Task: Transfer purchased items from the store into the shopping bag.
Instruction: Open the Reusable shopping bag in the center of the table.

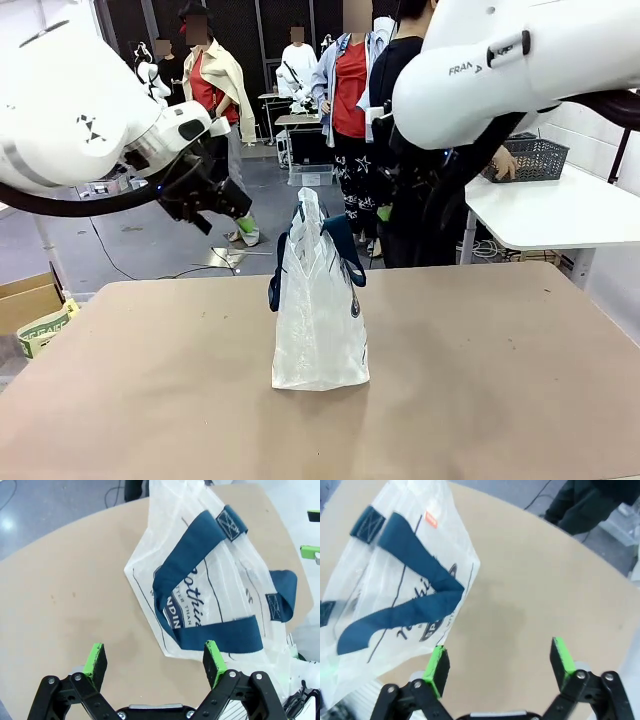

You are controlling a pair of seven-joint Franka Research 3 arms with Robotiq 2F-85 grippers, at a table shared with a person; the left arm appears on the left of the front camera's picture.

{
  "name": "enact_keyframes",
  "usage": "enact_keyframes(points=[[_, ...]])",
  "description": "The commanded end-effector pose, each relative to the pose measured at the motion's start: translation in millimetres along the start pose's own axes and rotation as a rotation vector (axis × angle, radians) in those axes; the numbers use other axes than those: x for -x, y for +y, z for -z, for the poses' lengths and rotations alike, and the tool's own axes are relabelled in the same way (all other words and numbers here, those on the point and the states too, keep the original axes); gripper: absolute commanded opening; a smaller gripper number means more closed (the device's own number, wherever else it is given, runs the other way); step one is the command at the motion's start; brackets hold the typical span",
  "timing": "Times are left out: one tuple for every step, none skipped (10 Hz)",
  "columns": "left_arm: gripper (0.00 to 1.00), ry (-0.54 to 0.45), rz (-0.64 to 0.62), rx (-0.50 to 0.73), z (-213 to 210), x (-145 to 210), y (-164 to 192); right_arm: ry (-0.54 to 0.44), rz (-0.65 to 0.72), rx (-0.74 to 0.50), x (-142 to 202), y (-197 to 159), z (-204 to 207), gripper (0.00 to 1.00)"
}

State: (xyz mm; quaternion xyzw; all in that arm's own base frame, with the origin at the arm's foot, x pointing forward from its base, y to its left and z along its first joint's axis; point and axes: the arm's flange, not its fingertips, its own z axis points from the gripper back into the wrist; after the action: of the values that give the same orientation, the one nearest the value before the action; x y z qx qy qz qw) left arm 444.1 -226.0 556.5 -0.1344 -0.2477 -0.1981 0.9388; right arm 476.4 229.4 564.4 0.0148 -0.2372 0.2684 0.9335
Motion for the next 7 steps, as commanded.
enact_keyframes(points=[[1.00, 0.025, -0.011, 0.002, 1, 7, 4, 0.017, 0.019, -0.018, 7, 2, 1, 1.00], [1.00, 0.025, -0.011, 0.002, 1, 7, 4, 0.017, 0.019, -0.018, 7, 2, 1, 1.00], [1.00, 0.000, 0.001, -0.002, 1, 0, 0, 0.000, 0.000, 0.001, 0, 0, 0, 1.00], [1.00, 0.039, -0.082, 0.029, 3, -8, -4, -0.019, 0.115, -0.085, -6, 0, -4, 1.00], [1.00, 0.066, -0.167, 0.000, -3, -21, -12, 0.012, 0.190, -0.089, -25, 5, -10, 1.00], [1.00, 0.067, -0.211, 0.003, -7, -30, -16, 0.054, 0.235, -0.093, -42, 7, -10, 1.00], [1.00, 0.069, -0.242, 0.019, -7, -35, -21, 0.061, 0.262, -0.087, -58, 8, -9, 1.00]])
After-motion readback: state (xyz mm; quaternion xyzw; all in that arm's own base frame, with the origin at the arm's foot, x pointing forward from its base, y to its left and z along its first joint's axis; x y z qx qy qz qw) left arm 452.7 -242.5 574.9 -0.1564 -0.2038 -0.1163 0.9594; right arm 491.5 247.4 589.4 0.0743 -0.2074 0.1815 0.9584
